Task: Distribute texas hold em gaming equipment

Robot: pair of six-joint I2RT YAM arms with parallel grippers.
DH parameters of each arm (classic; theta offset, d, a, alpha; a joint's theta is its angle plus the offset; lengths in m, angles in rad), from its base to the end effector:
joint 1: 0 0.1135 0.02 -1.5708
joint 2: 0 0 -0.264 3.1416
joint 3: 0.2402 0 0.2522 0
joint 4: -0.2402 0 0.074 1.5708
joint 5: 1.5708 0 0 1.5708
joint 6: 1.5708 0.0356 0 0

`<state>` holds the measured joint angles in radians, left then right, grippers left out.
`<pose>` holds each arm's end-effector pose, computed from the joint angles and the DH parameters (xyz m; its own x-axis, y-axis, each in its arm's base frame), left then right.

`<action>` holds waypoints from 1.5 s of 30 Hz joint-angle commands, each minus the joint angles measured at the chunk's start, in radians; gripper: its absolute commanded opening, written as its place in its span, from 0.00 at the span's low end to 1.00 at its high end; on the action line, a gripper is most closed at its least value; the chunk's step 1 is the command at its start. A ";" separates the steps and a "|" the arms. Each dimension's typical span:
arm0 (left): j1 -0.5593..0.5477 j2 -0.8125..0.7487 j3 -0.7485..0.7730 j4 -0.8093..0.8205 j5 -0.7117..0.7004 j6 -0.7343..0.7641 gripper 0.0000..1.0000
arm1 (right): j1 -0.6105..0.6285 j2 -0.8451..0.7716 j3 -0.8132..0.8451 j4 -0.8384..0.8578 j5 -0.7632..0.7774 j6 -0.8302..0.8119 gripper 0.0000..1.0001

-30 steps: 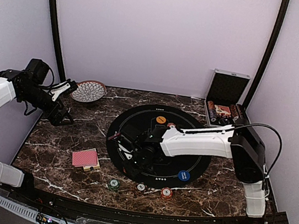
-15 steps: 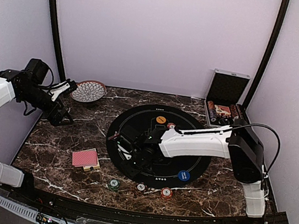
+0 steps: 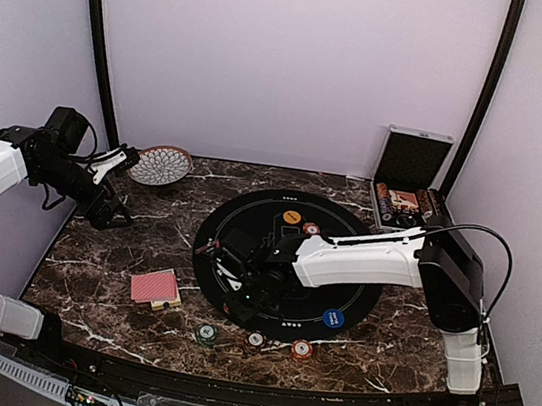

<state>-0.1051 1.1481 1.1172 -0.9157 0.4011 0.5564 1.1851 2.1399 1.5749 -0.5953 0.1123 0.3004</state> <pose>0.2181 -0.0370 0.3200 -0.5144 0.5432 -0.6636 0.7009 0.7122 0.0396 0.1711 0.4107 0.1551 -0.5970 -0.6886 -0.4116 -0.7613 0.6481 0.0199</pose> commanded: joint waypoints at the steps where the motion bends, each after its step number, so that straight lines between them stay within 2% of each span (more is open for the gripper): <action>1: -0.002 -0.025 0.015 -0.031 0.005 0.005 0.99 | 0.013 0.013 0.013 -0.018 0.018 0.006 0.42; 10: -0.002 -0.027 0.014 -0.026 -0.001 0.008 0.99 | 0.023 0.044 0.030 -0.022 0.042 -0.014 0.40; 14: -0.002 -0.027 0.013 -0.030 -0.003 0.010 0.99 | 0.031 0.037 0.027 -0.028 0.043 -0.021 0.48; 23: -0.003 -0.025 0.015 -0.026 -0.001 0.007 0.99 | 0.035 -0.001 -0.007 -0.022 0.079 -0.028 0.47; 32: -0.002 -0.025 0.019 -0.028 -0.007 0.005 0.99 | 0.052 0.025 -0.001 -0.019 0.133 -0.041 0.43; 45: -0.002 -0.029 0.015 -0.023 -0.014 0.003 0.99 | 0.051 0.097 0.071 0.058 0.187 -0.078 0.30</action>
<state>-0.1051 1.1446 1.1172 -0.9157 0.3847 0.5568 1.2308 2.1738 1.6039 -0.5774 0.2657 0.2432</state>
